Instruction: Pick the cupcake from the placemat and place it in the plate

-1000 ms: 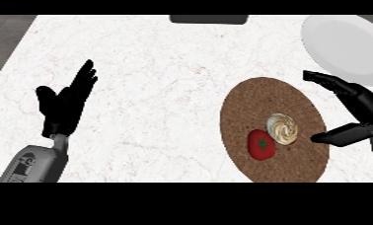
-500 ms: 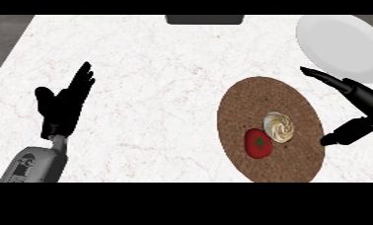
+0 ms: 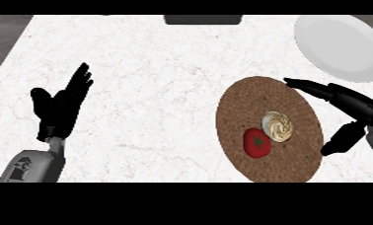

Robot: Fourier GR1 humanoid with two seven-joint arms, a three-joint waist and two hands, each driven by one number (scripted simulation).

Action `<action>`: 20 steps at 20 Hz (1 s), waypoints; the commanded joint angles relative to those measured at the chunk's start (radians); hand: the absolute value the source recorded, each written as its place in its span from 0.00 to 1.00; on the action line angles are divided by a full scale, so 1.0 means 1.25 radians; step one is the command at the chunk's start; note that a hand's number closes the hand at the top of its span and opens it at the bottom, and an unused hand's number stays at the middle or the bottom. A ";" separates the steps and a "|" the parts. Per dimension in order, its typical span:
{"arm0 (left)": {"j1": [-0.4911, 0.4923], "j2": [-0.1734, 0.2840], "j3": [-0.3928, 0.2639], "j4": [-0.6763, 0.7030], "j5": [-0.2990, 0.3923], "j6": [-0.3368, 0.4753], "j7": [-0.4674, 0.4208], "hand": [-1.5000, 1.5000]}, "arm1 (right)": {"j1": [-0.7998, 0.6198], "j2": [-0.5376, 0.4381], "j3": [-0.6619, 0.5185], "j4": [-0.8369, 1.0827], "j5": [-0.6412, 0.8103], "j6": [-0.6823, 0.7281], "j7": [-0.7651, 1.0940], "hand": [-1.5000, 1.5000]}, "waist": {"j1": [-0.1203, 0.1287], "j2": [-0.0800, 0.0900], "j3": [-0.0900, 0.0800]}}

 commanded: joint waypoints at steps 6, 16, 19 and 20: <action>0.017 -0.017 0.017 -0.007 -0.035 -0.014 0.005 0.50 | -0.012 0.024 0.032 -0.059 0.140 0.037 0.101 0.00 | 0.000 0.000 0.000; -0.007 -0.049 0.056 0.005 -0.059 -0.059 0.015 0.50 | -0.081 0.127 0.002 0.001 0.273 0.084 0.124 0.00 | 0.002 0.001 0.000; -0.034 -0.061 0.071 0.036 -0.075 -0.049 0.010 0.50 | -0.024 0.151 0.010 -0.079 0.305 0.066 0.181 0.00 | -0.003 0.001 0.000; 0.004 -0.063 0.058 0.008 -0.084 -0.052 -0.008 0.50 | 0.004 0.173 0.026 -0.031 0.334 0.000 0.147 0.00 | 0.000 0.001 0.000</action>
